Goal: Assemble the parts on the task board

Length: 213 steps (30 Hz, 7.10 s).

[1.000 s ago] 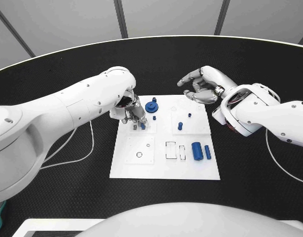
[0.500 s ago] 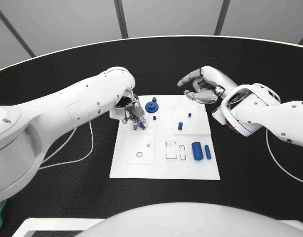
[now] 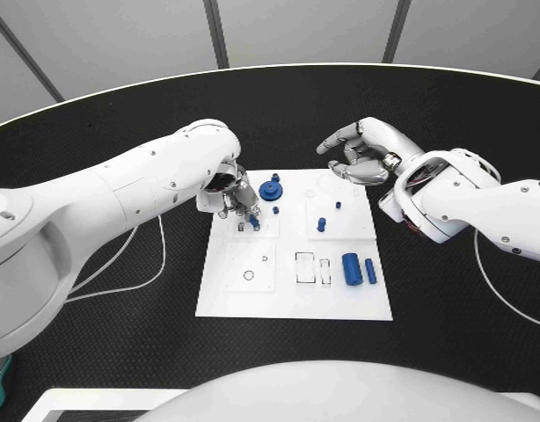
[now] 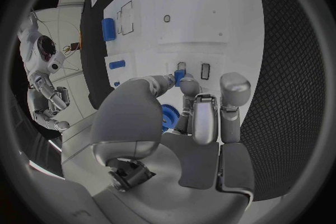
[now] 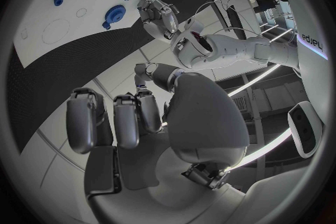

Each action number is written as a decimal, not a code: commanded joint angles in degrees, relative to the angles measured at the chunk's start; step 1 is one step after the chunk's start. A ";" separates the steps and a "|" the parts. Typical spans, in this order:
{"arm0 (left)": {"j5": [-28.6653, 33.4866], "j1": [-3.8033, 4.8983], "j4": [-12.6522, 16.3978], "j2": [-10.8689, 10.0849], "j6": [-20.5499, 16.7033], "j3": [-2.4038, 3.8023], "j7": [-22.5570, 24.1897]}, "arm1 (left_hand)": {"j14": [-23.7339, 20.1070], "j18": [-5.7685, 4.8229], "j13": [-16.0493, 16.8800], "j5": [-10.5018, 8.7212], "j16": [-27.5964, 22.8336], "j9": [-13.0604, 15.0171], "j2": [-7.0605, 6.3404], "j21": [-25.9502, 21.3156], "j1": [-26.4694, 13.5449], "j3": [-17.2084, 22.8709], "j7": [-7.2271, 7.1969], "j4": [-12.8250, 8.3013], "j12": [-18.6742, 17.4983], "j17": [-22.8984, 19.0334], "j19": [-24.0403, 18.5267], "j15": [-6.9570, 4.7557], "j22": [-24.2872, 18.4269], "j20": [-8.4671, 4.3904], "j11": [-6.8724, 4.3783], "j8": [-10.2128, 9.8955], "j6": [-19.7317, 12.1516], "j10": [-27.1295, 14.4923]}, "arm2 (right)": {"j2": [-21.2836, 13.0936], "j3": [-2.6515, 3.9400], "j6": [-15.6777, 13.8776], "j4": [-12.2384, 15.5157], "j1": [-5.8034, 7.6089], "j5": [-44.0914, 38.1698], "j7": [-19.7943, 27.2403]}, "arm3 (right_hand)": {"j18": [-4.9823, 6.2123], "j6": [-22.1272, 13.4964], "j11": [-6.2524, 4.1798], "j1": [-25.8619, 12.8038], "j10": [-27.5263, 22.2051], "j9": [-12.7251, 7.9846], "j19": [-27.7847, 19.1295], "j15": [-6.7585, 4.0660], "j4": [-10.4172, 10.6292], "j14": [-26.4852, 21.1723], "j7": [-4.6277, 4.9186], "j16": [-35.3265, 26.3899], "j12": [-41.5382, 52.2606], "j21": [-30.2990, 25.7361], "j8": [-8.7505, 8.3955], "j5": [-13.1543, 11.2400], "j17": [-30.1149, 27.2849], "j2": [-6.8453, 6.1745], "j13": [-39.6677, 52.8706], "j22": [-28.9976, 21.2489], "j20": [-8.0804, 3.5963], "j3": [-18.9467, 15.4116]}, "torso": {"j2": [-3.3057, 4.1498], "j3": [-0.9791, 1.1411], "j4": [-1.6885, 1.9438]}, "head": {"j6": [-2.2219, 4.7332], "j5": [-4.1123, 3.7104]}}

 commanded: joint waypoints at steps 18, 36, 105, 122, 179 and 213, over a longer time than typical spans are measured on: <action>-2.27 0.00 2.09 -0.61 -4.05 -0.01 -2.37 | 3.33 -0.20 0.75 0.15 -0.31 0.83 1.60 -0.01 2.61 1.83 -0.02 -1.17 0.26 5.53 -0.16 0.59 0.36 0.13 0.12 0.08 -0.12 -0.05 | 0.01 0.00 0.27 0.00 0.00 0.00 0.00 | 0.60 0.56 -0.10 -0.43 -0.26 -0.05 2.22 0.32 -0.40 4.33 -0.03 -0.38 -0.09 -0.03 -0.25 0.15 8.03 0.09 3.92 8.13 0.36 0.05 | 0.04 -0.03 0.00 | 0.00 -0.10; -2.09 -0.01 6.12 -3.28 -10.26 -0.01 -1.60 | 3.34 -0.21 0.74 0.15 -0.42 1.40 0.66 0.14 3.51 4.21 0.23 -2.95 0.29 5.33 -0.08 0.68 0.55 0.27 0.27 -0.57 -0.79 -0.06 | -0.09 0.00 0.48 0.04 0.00 0.00 0.07 | 0.58 0.61 -0.08 -0.49 -0.21 -0.07 2.25 0.33 -0.37 4.35 -0.01 -0.35 -0.03 0.05 -0.30 0.14 8.10 0.12 3.97 8.20 0.36 0.02 | 0.02 -0.06 -0.01 | 0.00 -0.09; -1.47 0.06 11.41 -6.12 -7.19 0.00 -1.67 | 3.54 -0.47 3.32 0.16 -0.31 3.12 -0.91 1.33 3.93 7.31 0.05 -5.79 1.36 5.61 0.66 0.53 2.26 0.31 0.07 0.09 -0.30 1.98 | -0.04 -0.01 0.47 -0.16 -0.01 0.00 0.19 | 0.58 0.80 -0.04 -0.68 -0.19 -0.06 2.25 0.36 -0.24 4.35 0.04 -0.35 -0.01 0.04 -0.26 0.11 8.11 0.10 3.98 8.20 0.38 -0.10 | 0.07 0.00 -0.01 | 0.00 0.21; -1.76 -0.07 11.57 -6.25 -6.78 0.00 -1.72 | 3.54 -0.47 3.32 0.16 -0.31 3.12 -0.91 1.33 3.93 7.31 0.05 -5.79 1.36 5.61 0.66 0.53 2.26 0.31 0.07 0.09 -0.30 1.98 | 0.04 -0.01 0.53 -0.21 -0.01 0.00 0.21 | 0.58 0.93 -0.04 -0.71 -0.20 -0.06 2.25 0.37 -0.23 4.36 0.04 -0.34 -0.02 0.02 -0.25 0.12 8.12 0.10 3.97 8.20 0.39 -0.14 | 0.08 0.01 0.00 | 0.00 0.27; -3.07 -1.16 10.90 -5.07 -6.54 0.00 -2.06 | 3.48 -0.42 3.16 0.16 -0.42 3.37 -1.00 1.24 3.66 7.69 0.05 -6.08 1.25 5.33 0.63 0.50 2.07 0.25 0.06 0.02 -0.20 2.09 | -0.03 0.00 0.57 -0.05 -0.01 0.00 0.15 | 0.58 0.93 -0.04 -0.71 -0.20 -0.06 2.25 0.37 -0.23 4.36 0.04 -0.34 -0.02 0.02 -0.25 0.12 8.12 0.10 3.97 8.20 0.39 -0.14 | 0.07 -0.01 -0.02 | 0.00 -0.05; -2.19 -1.27 10.00 -5.77 -9.40 0.01 -1.97 | 3.44 -0.36 3.79 0.16 -0.63 4.85 -7.76 0.85 -6.68 -12.20 -0.37 1.63 1.74 4.93 0.58 0.34 1.79 -0.05 -0.14 -2.04 2.30 1.86 | 0.03 0.00 0.49 -0.34 -0.01 0.00 0.21 | 0.63 0.78 0.03 -0.76 -0.35 -0.15 2.18 0.40 -0.30 4.32 0.14 -0.43 -0.19 -0.16 -0.47 0.13 7.97 -0.05 3.80 8.09 0.41 -0.21 | -0.03 -0.02 0.03 | 0.00 -0.08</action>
